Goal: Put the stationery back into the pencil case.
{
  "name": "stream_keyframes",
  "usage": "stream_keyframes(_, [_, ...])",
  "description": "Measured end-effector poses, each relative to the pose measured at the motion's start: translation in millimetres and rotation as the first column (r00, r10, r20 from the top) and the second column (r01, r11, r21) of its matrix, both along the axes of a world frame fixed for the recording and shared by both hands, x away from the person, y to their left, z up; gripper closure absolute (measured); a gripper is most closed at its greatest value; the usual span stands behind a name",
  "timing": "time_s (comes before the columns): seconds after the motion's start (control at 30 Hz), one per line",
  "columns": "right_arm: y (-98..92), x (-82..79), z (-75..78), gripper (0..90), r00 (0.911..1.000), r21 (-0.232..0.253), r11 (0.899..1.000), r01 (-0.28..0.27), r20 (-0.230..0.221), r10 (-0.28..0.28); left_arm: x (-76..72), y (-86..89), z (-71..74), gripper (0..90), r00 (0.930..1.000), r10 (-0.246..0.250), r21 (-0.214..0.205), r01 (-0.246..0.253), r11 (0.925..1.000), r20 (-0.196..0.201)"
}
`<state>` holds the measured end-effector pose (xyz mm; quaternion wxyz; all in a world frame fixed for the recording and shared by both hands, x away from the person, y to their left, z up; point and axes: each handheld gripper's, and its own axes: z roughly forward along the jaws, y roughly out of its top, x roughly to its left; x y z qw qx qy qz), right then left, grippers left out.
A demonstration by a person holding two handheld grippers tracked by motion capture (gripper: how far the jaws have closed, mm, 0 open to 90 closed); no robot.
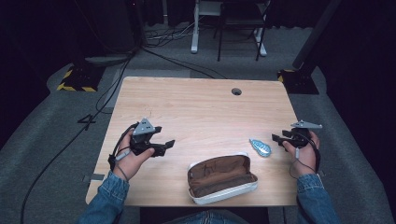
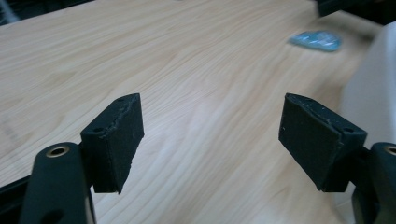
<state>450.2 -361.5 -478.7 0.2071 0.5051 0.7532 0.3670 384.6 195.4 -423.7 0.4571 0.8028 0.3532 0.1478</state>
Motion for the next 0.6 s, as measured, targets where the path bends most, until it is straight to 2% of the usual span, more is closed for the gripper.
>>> stream_keyframes(0.1, [-0.7,0.4,4.7,41.3,0.9999,0.000,1.000,0.004,0.014,-0.004,5.5,13.5,-8.3,21.3,0.9988,0.047,0.020,-0.047,0.9987,-0.010])
stream_keyframes(0.17, [-0.1,1.2,7.2,41.3,0.9999,0.003,1.000,0.004,0.011,-0.004,8.5,21.2,-14.4,21.1,0.9954,0.093,0.058,-0.092,0.9941,-0.023])
stream_keyframes(0.2, [0.6,1.4,7.9,41.6,0.9999,0.004,1.000,0.008,0.007,-0.008,10.1,25.3,-17.5,21.4,0.9919,0.120,0.095,-0.115,0.9888,-0.043])
stream_keyframes(0.23, [0.9,2.0,8.7,42.2,0.9999,0.000,1.000,0.004,0.010,-0.004,11.6,30.0,-21.7,22.0,0.9873,0.151,0.138,-0.143,0.9801,-0.050])
stream_keyframes(0.3, [2.4,3.3,10.5,42.7,1.0000,-0.009,1.000,0.000,0.003,0.000,13.5,36.7,-29.1,23.2,0.9823,0.182,0.201,-0.169,0.9648,-0.046])
stream_keyframes(0.37, [3.8,3.1,12.1,43.0,1.0000,-0.012,1.000,0.005,-0.006,-0.005,14.0,39.4,-32.4,23.3,0.9799,0.191,0.205,-0.176,0.9627,-0.057])
stream_keyframes(0.43, [5.3,3.6,14.5,42.4,0.9999,-0.024,1.000,0.002,-0.011,-0.003,15.9,43.7,-39.4,23.2,0.9764,0.200,0.184,-0.183,0.9658,-0.081])
stream_keyframes(0.53, [10.2,3.8,19.3,41.5,0.9998,-0.042,0.999,-0.014,-0.011,0.014,18.6,49.3,-51.4,23.2,0.9706,0.214,0.195,-0.190,0.9621,-0.109])
stream_keyframes(0.6, [11.5,4.1,20.1,41.5,0.9997,-0.043,0.999,-0.023,-0.012,0.022,19.1,50.3,-53.3,23.1,0.9694,0.211,0.196,-0.184,0.9631,-0.125])
